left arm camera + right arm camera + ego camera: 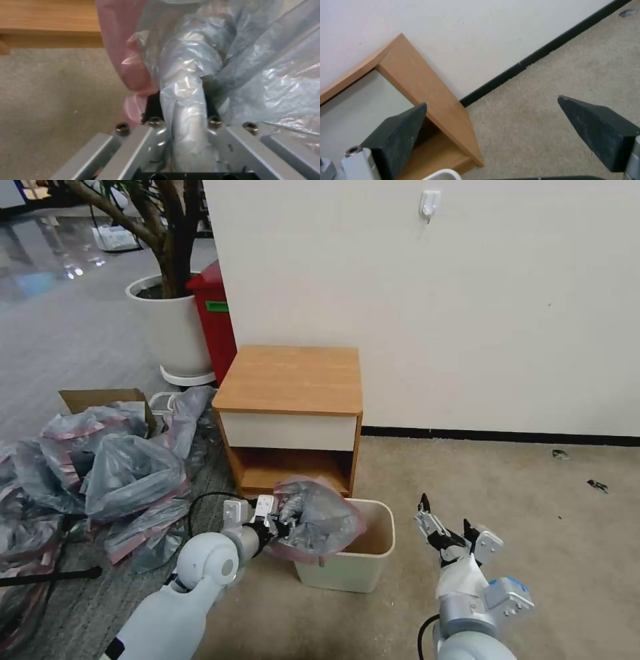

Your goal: Pick up the garbage bag from the table and place it over the trash can.

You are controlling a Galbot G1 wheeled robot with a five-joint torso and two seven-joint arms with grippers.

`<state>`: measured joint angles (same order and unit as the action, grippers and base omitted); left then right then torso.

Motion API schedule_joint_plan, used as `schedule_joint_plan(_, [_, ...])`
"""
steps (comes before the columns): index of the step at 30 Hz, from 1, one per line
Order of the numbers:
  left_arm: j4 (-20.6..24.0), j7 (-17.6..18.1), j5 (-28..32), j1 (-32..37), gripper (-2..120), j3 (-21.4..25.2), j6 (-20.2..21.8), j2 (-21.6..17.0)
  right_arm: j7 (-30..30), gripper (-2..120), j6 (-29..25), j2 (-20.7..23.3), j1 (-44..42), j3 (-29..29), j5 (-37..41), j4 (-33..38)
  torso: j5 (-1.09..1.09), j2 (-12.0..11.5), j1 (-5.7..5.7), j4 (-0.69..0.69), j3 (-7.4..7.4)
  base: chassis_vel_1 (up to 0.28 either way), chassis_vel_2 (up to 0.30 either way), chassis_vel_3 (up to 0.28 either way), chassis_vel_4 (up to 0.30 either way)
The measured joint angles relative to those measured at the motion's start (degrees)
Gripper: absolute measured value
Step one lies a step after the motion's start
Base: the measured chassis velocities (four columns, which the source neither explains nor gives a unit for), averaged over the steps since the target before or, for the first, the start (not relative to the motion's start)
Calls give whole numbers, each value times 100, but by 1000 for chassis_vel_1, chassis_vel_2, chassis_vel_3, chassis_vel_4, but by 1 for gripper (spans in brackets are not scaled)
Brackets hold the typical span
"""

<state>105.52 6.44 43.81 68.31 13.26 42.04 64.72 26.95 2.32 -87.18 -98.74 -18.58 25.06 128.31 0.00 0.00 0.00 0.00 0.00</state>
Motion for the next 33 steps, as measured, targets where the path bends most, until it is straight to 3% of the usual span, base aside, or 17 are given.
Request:
schedule_joint_plan(12, [204, 17, -157, 187, 5, 182, 30, 7, -124, 100, -40, 41, -29, 38, -48, 23, -2, 0, 0, -2, 1, 0, 0, 0, 0])
schedule_joint_plan(13, [301, 62, -157, 244, 5, 248, 32, 12, -388, 100, -111, 71, -49, 37, -67, 27, -1, -1, 0, -2, 1, 0, 0, 0, 0])
schedule_joint_plan(14, [455, 98, -170, 345, 5, 355, 2, 12, -1027, 100, -196, 154, -116, 53, -79, 60, 1, -1, 0, -1, 1, 0, 0, 0, 0])
schedule_joint_plan(15, [455, 98, -170, 345, 5, 355, 2, 12, -1027, 100, -196, 154, -116, 53, -79, 60, 1, -1, 0, -1, 1, 0, 0, 0, 0])
schedule_joint_plan(16, [540, 105, -192, 401, 5, 402, -34, 10, -1403, 100, -222, 206, -147, 72, -92, 77, 1, -1, 0, -1, 1, 0, 0, 0, 0])
schedule_joint_plan(18, [803, 143, -244, 598, 5, 564, -150, -28, -2514, 100, -239, 436, -202, 78, -363, 80, 0, 0, 0, -1, 0, 0, 0, 0, 0])
schedule_joint_plan(19, [803, 143, -244, 598, 5, 564, -150, -28, -2514, 100, -239, 436, -202, 78, -363, 80, 0, 0, 0, -1, 0, 0, 0, 0, 0])
schedule_joint_plan(21, [961, 168, -257, 736, 5, 666, -203, -79, -3264, 100, -219, 579, -190, 17, -672, 34, 1, 0, 0, 0, 1, 0, 0, 0, 0])
schedule_joint_plan(22, [1122, 190, -260, 893, 5, 787, -239, -123, -4006, 100, -223, 717, -115, -90, -1110, -69, 0, -1, 0, 0, 1, 0, 0, 0, 0])
schedule_joint_plan(23, [1175, 196, -260, 945, 5, 828, -244, -131, -4233, 100, -247, 756, -79, -123, -1242, -119, 1, 0, 0, 0, 0, 0, 0, 0, 0])
schedule_joint_plan(27, [1426, 213, -259, 1149, 5, 991, -254, -139, -4795, 100, -360, 922, 79, -128, -1585, -299, 1, 0, 0, 0, 0, 0, 0, 0, 0])
schedule_joint_plan(33, [1807, 225, -389, 1404, 5, 1078, -268, -7, -4496, 100, -91, 1081, 294, 457, -1144, -390, 1, 0, 0, 1, 0, 0, 0, 0, 0])
